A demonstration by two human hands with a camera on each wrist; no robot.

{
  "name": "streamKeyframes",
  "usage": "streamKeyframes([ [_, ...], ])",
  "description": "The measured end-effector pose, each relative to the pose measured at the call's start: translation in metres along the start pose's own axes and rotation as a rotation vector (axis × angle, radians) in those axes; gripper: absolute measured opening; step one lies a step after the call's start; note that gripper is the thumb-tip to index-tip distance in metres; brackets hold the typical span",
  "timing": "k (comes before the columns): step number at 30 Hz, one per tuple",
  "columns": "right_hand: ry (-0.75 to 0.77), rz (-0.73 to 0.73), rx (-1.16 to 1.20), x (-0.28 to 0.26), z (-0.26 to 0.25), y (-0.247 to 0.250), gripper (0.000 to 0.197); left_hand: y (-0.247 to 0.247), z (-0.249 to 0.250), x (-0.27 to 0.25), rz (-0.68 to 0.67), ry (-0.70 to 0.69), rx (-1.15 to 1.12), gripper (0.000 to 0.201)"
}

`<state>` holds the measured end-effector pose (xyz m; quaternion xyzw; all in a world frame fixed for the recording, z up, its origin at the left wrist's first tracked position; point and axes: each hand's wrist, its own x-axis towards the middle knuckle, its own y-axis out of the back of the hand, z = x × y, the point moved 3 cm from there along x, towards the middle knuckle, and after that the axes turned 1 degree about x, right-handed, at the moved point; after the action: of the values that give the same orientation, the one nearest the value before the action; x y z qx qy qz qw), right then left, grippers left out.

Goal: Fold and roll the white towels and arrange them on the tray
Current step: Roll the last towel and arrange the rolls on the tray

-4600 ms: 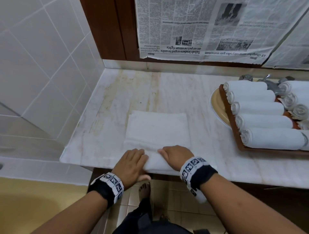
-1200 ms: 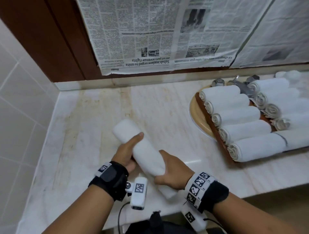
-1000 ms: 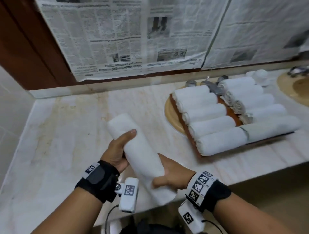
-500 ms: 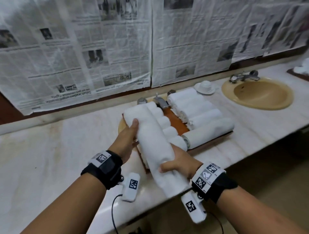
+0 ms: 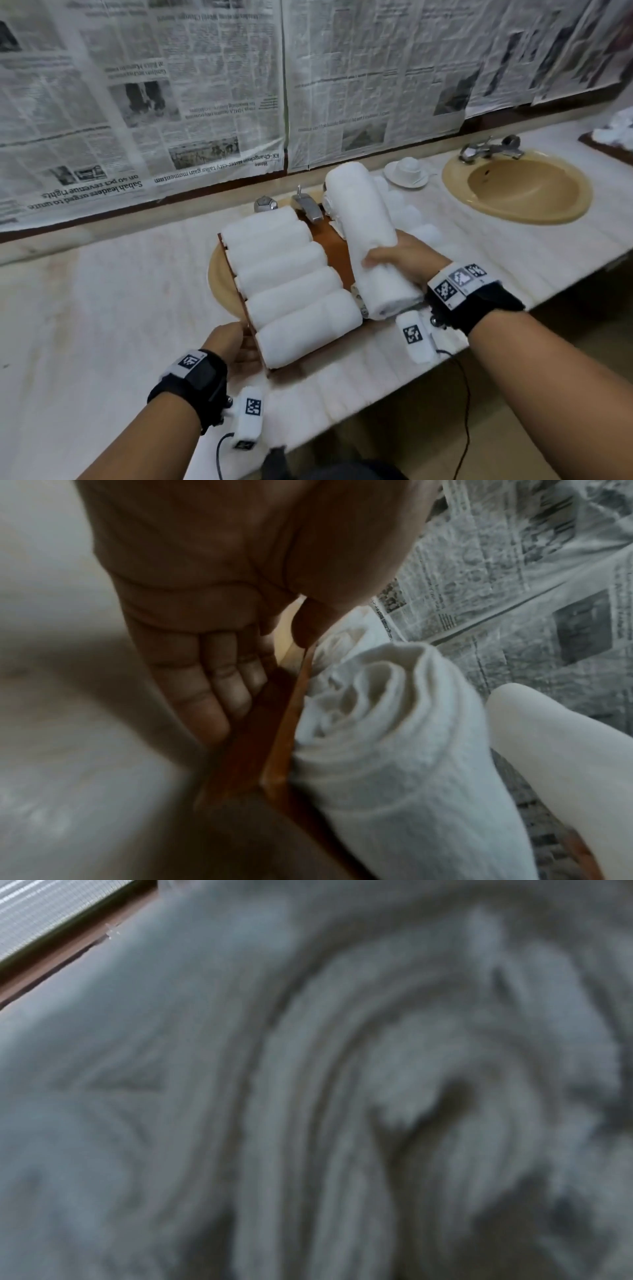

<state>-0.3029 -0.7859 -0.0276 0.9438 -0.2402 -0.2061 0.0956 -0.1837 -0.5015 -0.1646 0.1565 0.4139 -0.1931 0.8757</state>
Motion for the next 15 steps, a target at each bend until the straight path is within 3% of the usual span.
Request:
streamKeyframes([
  [6,-0.077,-0.155,-0.133,0.064,-0.011,-0.002,0.052,-0.010,-0.022,-0.007,0.001,0.012,-0.239,0.055],
  [10,-0.161,-0.207,-0.195,0.092,0.007,-0.001,0.083,-0.020,-0.031,-0.013,-0.027,0.014,-0.355,0.082],
  [15,-0.158,-0.232,-0.132,0.105,0.031,0.003,0.080,-0.040,-0.026,-0.030,0.022,-0.030,-0.426,0.067],
])
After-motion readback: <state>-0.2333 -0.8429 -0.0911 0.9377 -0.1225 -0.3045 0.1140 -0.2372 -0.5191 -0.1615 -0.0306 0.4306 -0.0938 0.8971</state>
